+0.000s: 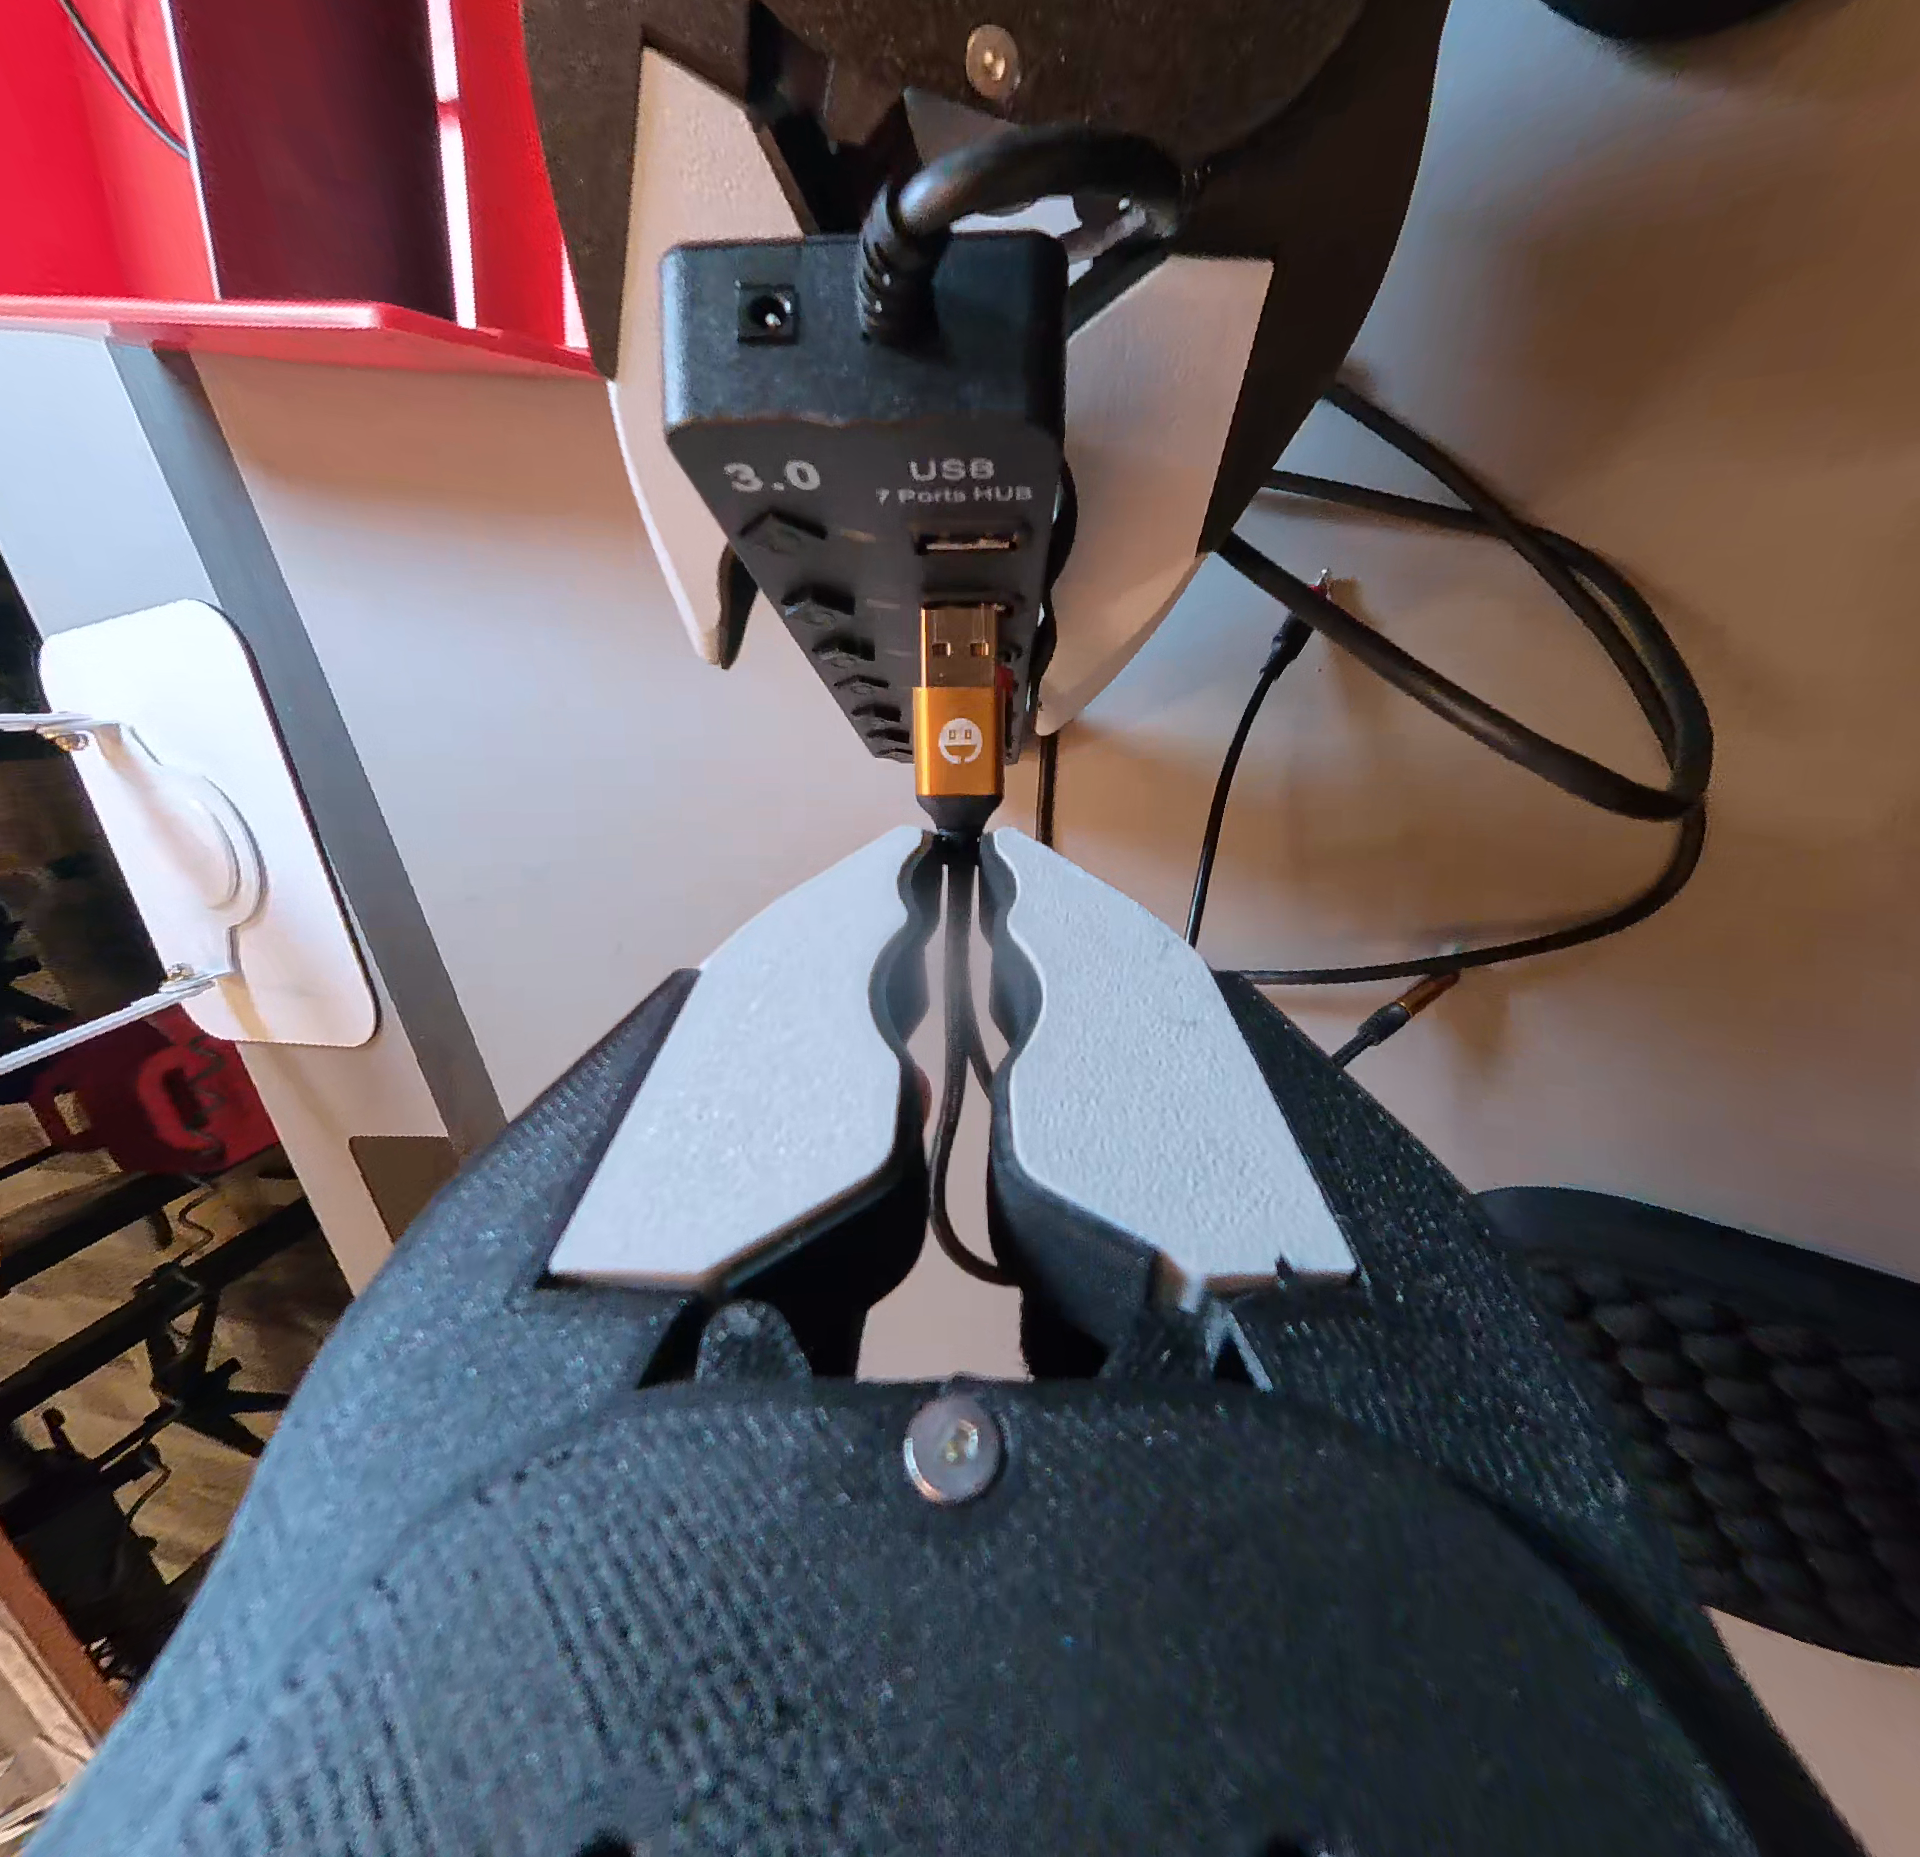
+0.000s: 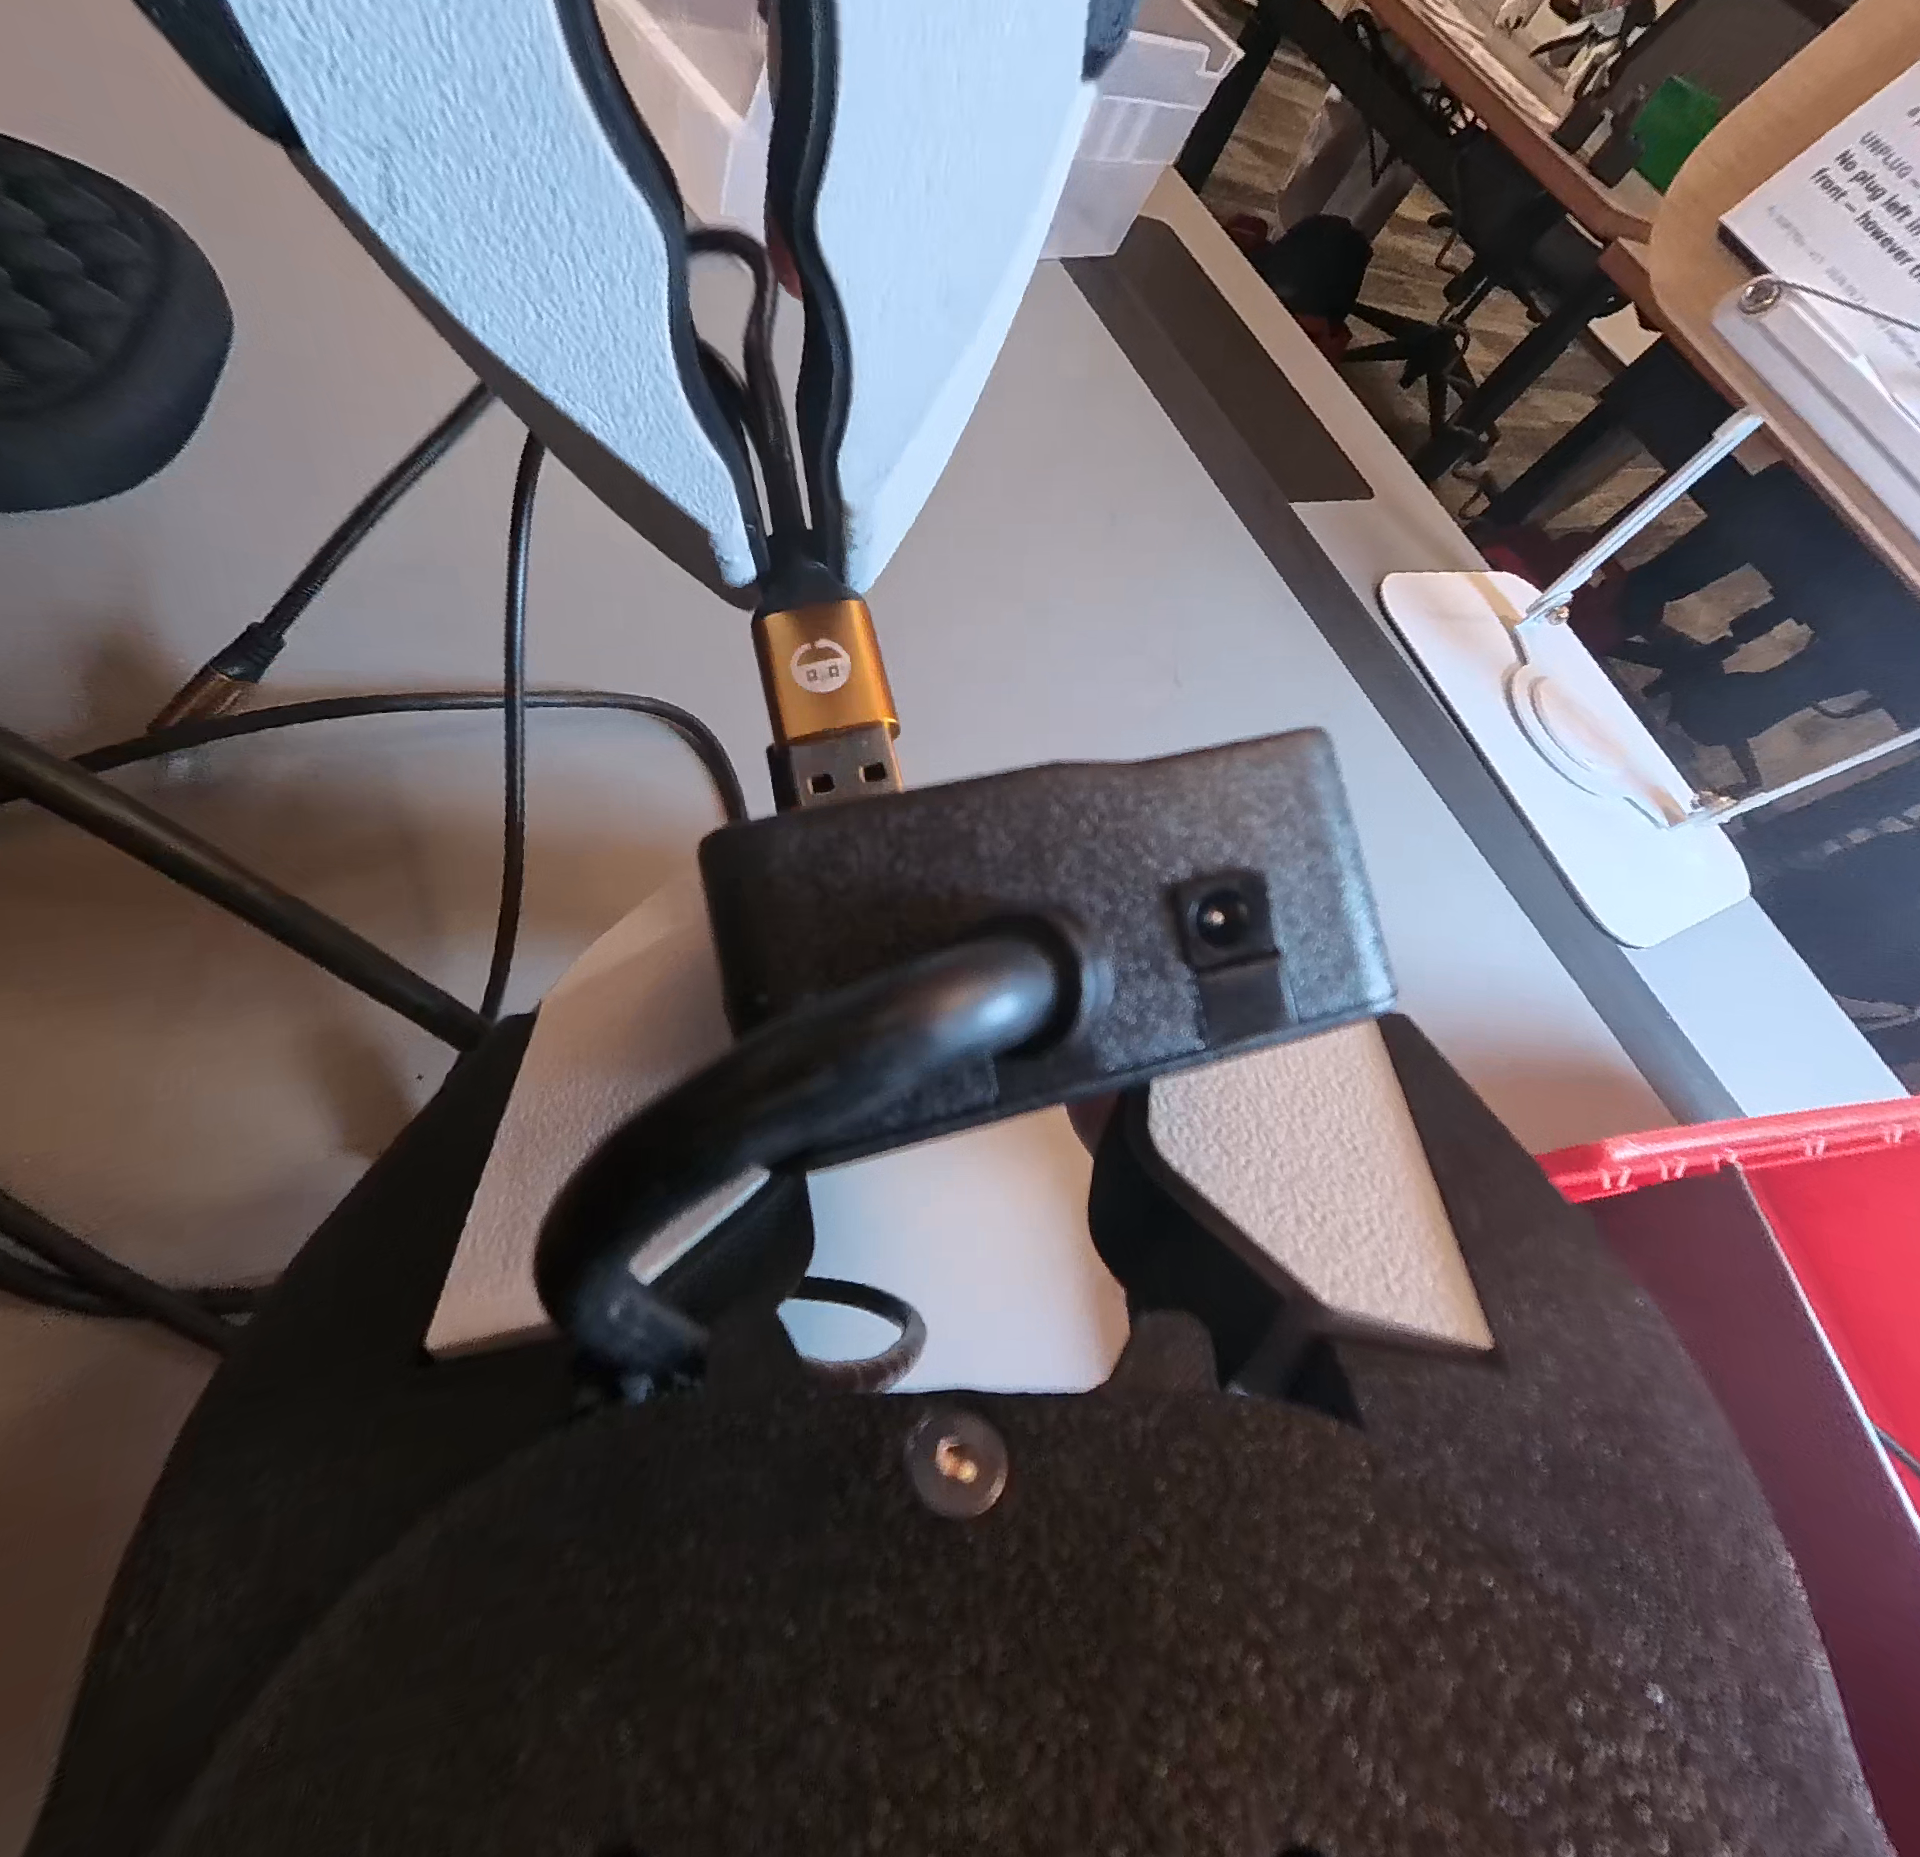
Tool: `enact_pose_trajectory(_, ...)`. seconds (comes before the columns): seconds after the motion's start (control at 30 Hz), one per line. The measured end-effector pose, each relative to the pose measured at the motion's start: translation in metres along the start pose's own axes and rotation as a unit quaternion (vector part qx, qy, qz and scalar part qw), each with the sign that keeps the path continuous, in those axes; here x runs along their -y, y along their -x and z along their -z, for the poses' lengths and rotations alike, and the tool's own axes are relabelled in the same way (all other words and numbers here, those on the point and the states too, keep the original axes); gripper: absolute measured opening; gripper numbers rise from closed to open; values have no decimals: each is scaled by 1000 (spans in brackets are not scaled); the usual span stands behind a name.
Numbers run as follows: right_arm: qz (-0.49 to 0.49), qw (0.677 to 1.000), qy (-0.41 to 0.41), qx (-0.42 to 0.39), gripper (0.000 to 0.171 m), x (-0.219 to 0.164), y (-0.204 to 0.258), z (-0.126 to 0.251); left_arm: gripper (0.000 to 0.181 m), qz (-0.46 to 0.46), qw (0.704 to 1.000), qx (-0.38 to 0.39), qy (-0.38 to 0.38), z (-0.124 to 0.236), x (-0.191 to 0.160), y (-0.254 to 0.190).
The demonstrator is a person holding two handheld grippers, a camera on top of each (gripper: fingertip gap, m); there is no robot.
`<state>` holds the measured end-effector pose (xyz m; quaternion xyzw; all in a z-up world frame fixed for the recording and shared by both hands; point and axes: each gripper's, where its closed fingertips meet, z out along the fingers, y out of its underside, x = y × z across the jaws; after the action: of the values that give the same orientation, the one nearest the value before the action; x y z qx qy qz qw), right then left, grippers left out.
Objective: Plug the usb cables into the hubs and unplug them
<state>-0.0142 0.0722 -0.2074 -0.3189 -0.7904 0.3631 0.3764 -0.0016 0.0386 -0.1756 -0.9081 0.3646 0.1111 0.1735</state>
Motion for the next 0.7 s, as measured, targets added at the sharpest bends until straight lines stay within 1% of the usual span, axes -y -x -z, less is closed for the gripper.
enact_pose_trajectory(0.17,-2,1000,0,-1,66,1,0,0,7,-14,1000,6,20,-2,-2,0)
enact_pose_trajectory(0.57,5,1000,11,-13,66,-3,-3,1,7,10,1000,-23,-7,2,5,0)
enact_pose_trajectory(0.7,9,1000,12,-11,66,-1,-1,0,7,-2,1000,-25,19,-3,-1,-3)
